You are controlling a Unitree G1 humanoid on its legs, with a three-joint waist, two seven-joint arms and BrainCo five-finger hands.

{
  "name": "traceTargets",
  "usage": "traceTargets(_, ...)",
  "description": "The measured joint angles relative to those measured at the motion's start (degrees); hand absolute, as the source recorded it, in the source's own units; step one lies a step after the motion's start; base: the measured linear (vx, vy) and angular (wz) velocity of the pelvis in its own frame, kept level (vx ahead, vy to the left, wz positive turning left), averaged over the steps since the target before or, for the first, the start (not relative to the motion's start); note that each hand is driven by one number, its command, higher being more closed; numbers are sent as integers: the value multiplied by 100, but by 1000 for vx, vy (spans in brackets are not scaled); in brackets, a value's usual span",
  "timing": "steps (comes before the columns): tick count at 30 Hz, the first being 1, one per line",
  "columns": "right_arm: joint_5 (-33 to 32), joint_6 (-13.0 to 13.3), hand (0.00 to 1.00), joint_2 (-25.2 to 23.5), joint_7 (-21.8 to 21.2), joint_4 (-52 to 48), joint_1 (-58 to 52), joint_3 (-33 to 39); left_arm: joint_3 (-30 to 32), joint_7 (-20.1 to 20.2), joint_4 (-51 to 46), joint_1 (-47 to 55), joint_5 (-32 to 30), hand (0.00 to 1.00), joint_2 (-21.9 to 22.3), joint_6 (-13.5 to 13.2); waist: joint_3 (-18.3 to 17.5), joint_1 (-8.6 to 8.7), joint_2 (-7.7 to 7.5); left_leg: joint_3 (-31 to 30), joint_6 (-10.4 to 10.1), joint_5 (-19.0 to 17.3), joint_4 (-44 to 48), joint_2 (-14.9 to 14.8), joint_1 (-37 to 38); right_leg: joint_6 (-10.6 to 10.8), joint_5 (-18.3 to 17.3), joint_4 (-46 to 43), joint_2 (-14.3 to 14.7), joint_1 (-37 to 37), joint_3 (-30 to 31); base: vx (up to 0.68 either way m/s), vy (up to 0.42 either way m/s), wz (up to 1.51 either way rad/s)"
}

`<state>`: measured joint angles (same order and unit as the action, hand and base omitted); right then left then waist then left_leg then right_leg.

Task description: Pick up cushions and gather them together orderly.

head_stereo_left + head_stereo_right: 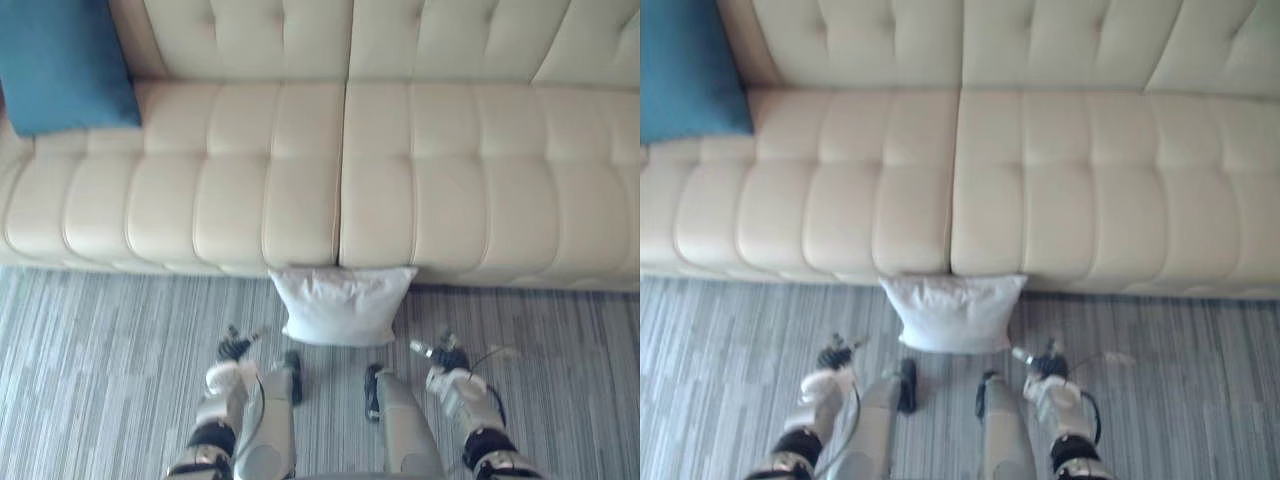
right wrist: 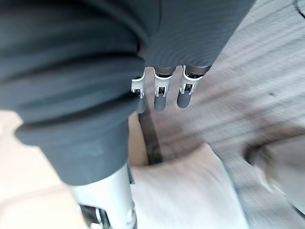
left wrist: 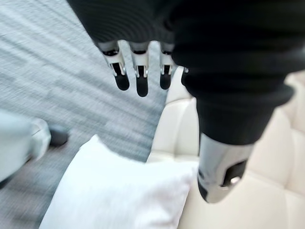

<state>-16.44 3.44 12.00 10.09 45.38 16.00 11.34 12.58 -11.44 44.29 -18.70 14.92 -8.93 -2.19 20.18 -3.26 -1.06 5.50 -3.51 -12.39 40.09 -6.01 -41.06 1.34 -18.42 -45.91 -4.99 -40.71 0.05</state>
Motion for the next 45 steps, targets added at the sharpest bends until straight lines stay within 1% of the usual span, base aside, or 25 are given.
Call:
traceTargets(2, -89, 15, 0, 164, 33, -202, 259, 76, 4, -84, -84, -313, 112, 0, -212, -11, 124, 0, 18, -25, 12, 84, 95, -55, -444, -9, 51, -137, 26, -456, -7, -175, -47, 2)
traceTargets(4, -200, 35, 0, 370, 121, -208, 626, 101, 6, -91, -85, -770, 193, 0, -448, -12, 236, 15, 22, -95, 45, 187, 223, -65, -1059, -40, 137, -300, 25, -1067, -29, -207, -52, 11)
traceTargets(5, -216, 36, 0, 439, 135, -208, 785, 105, 0, -92, -90, -938, 232, 0, -521, -13, 294, 14, 23, -120, 65, 237, 270, -75, -1262, -44, 172, -354, 29, -1258, -48, -123, -20, 12)
traceTargets(7, -224, 55, 0, 571, 194, -235, 1317, 139, -10, -109, -95, -1452, 274, 0, -697, -13, 511, 18, 23, -138, 116, 362, 439, -124, -1795, -27, 249, -537, 38, -1772, -84, -93, -16, 7)
traceTargets(9, -239, 55, 0, 650, 229, -288, 1719, 139, -44, -122, -103, -1796, 287, 0, -797, -13, 702, 15, 22, -144, 107, 393, 564, -136, -2120, -78, 290, -690, 36, -2110, -81, -64, -10, 4)
traceTargets(10, -284, 79, 0, 680, 236, -456, 2020, 138, -95, -179, -173, -2057, 303, 0, -858, -13, 792, 20, 10, -142, 112, 402, 689, -145, -2427, -89, 298, -838, 35, -2429, -62, -46, -5, 5)
traceTargets(12, -396, 106, 0, 718, 247, -531, 2486, 131, -240, -229, -249, -2367, 307, 0, -926, -14, 952, 25, 9, -140, 95, 412, 844, -152, -2755, -89, 297, -1036, 35, -2785, -35, -30, -5, 4)
traceTargets(13, -409, 128, 0, 739, 265, -608, 2782, 65, -384, -236, -306, -2596, 301, 0, -964, -14, 998, 24, 10, -141, 79, 422, 941, -158, -3021, -83, 293, -1147, 37, -3056, -21, -30, -9, 4)
traceTargets(15, -441, 132, 0, 795, 303, -619, 3187, -136, -629, -254, -306, -2893, 272, 0, -972, -13, 1055, 19, 10, -142, 69, 429, 1081, -174, -3324, -73, 286, -1280, 43, -3372, -2, -15, -2, 1)
traceTargets(16, -445, 134, 0, 795, 328, -619, 3434, -244, -802, -301, -307, -3092, 259, 0, -963, -12, 1113, 23, 20, -141, 69, 429, 1147, -185, -3457, -68, 284, -1338, 46, -3501, 1, 0, 0, 0)
traceTargets(20, -446, 163, 0, 715, 389, -677, 3880, -535, -1170, -390, -347, -3569, 256, 0, -789, -12, 1132, 20, 25, -146, 89, 416, 1305, -197, -3807, -24, 258, -1483, 47, -3843, 14, -19, 9, 1)
traceTargets(21, -446, 176, 100, 618, 424, -723, 3950, -587, -1213, -462, -437, -3635, 256, 0, -709, -12, 1132, 27, 25, -148, 105, 405, 1332, -198, -3889, 14, 236, -1511, 47, -3921, 18, -38, 19, 2)
traceTargets(22, -446, 198, 100, 517, 485, -807, 3984, -614, -1221, -539, -513, -3707, 256, 100, -590, -14, 1138, 26, 27, -144, 122, 395, 1353, -196, -3949, 42, 220, -1536, 48, -3990, 33, -39, 22, -1)
traceTargets(23, -444, 236, 100, 367, 560, -844, 4019, -678, -1266, -619, -558, -3752, 257, 100, -477, -16, 1146, 35, 31, -146, 121, 387, 1425, -208, -3999, 47, 214, -1589, 51, -4032, 33, -31, 18, -1)
traceTargets(25, -442, 256, 100, 251, 669, -844, 4040, -715, -1376, -747, -571, -3811, 277, 100, -307, -17, 1160, 50, 28, -142, 117, 371, 1445, -215, -3998, 59, 206, -1599, 60, -4033, 46, -18, 17, -3)
traceTargets(27, -444, 257, 100, 172, 750, -845, 4020, -713, -1359, -879, -664, -3802, 338, 100, -208, -17, 1160, 75, 28, -137, 115, 368, 1469, -225, -3999, 59, 206, -1605, 73, -4033, 56, -15, 24, -4)
traceTargets(28, -453, 257, 100, 153, 801, -855, 3995, -713, -1356, -966, -674, -3791, 418, 100, -194, -18, 1160, 97, 28, -137, 114, 367, 1481, -231, -3998, 58, 207, -1614, 83, -4033, 64, -11, 19, -4)
traceTargets(31, -681, 275, 100, 144, 853, -1028, 3816, -717, -1357, -1027, -820, -3752, 659, 100, -229, -23, 1160, 114, 28, -137, 112, 368, 1509, -241, -3981, 21, 228, -1662, 103, -4033, 78, 0, 0, 0)
traceTargets(35, -721, 299, 100, 89, 852, -1354, 3501, -827, -1426, -1080, -1173, -3500, 774, 100, -223, -79, 1158, 167, 26, -105, 103, 374, 1493, -265, -3819, -7, 246, -1652, 133, -3908, 100, -11, 7, -5)
traceTargets(37, -720, 303, 100, -64, 854, -1607, 3220, -880, -1521, -1091, -1417, -3238, 776, 100, -199, -133, 1152, 193, 18, -102, 78, 389, 1344, -323, -3481, -37, 279, -1465, 193, -3564, 90, -15, -4, -16)
traceTargets(40, -716, 328, 100, -132, 854, -2194, 2682, -959, -1695, -1095, -1893, -2780, 771, 100, -190, -245, 1139, 218, 15, -59, 22, 426, 971, -340, -2843, -42, 312, -1133, 214, -2981, 65, -2, -32, -11)
traceTargets(42, -697, 346, 100, -233, 854, -2645, 2207, -968, -1839, -1095, -2334, -2325, 756, 100, -104, -350, 1126, 243, 16, -58, -48, 477, 586, -335, -2161, -74, 358, -775, 223, -2322, 11, 22, -54, -8)
traceTargets(43, -690, 369, 100, -261, 854, -2788, 2052, -969, -1890, -1095, -2448, -2195, 752, 100, -69, -382, 1121, 246, 15, -59, -56, 484, 474, -332, -1962, -84, 365, -674, 228, -2125, -3, 56, -57, -5)
traceTargets(45, -596, 416, 100, -327, 857, -3387, 1375, -972, -2062, -1095, -2827, -1653, 642, 100, 96, -458, 1101, 240, 18, -15, -82, 501, 95, -299, -1193, -112, 381, -318, 234, -1383, -43, 102, -46, -5)
